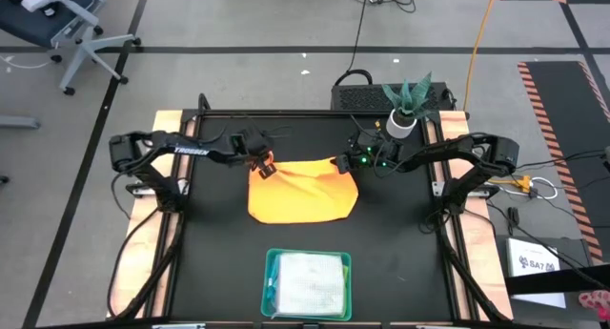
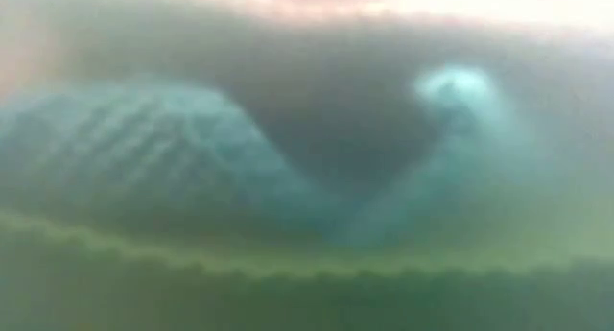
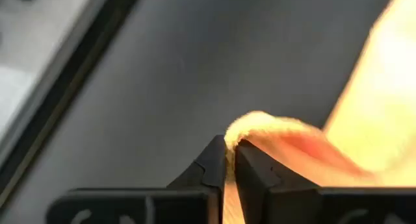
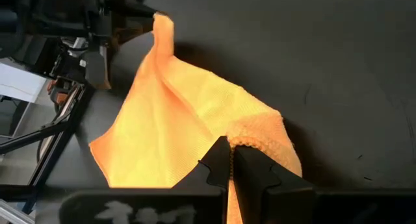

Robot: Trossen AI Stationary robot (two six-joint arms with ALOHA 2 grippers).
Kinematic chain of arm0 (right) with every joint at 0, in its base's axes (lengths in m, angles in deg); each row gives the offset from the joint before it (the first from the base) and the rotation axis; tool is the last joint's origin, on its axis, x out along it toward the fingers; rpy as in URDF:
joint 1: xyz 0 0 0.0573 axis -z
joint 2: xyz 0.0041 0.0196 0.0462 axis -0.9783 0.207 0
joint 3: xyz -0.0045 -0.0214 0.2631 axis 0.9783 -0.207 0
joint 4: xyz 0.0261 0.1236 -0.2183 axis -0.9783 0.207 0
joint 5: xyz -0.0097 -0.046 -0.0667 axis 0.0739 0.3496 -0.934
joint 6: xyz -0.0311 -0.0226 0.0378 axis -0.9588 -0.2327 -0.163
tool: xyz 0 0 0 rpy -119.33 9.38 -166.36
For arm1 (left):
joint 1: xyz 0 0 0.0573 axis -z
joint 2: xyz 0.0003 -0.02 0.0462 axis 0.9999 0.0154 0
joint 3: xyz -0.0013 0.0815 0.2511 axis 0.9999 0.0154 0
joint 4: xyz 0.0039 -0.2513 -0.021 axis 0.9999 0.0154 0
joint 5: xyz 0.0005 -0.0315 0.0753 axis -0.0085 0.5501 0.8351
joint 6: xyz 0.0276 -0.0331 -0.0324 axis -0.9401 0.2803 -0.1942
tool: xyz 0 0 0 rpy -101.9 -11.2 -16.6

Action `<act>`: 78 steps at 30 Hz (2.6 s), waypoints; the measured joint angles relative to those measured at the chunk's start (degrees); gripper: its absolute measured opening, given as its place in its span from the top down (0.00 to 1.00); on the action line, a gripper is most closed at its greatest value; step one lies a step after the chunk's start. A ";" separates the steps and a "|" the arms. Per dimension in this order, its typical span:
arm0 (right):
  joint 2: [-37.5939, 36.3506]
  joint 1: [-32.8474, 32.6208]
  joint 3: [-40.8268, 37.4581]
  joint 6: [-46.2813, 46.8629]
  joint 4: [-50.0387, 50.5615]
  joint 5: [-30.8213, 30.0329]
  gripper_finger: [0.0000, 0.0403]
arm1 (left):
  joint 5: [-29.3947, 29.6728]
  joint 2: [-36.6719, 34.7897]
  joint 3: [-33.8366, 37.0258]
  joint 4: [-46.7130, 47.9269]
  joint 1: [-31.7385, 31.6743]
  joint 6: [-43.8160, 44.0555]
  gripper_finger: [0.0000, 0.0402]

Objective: Fold microfiber towels
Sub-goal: Fold the orange microfiber cloth

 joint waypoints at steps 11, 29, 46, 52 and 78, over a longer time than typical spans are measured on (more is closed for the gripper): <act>0.00 -0.01 0.00 1.40 0.16 0.02 0.99 | 3.26 -1.22 -0.24 1.24 -2.32 -1.64 0.79; 0.00 -0.01 0.00 1.62 0.31 1.51 1.00 | 0.92 -1.41 -7.80 11.78 -2.47 -1.56 0.79; 0.00 1.26 0.00 4.77 -0.37 -5.82 1.00 | -11.03 -1.28 -10.60 21.41 -1.58 3.12 0.79; -0.02 5.77 0.00 11.30 0.08 -9.24 1.00 | -9.37 -1.24 -9.42 21.79 5.84 6.70 0.79; -0.02 9.67 -0.02 14.58 -9.56 -15.69 0.64 | -6.22 -1.24 -9.42 22.45 13.59 13.75 0.79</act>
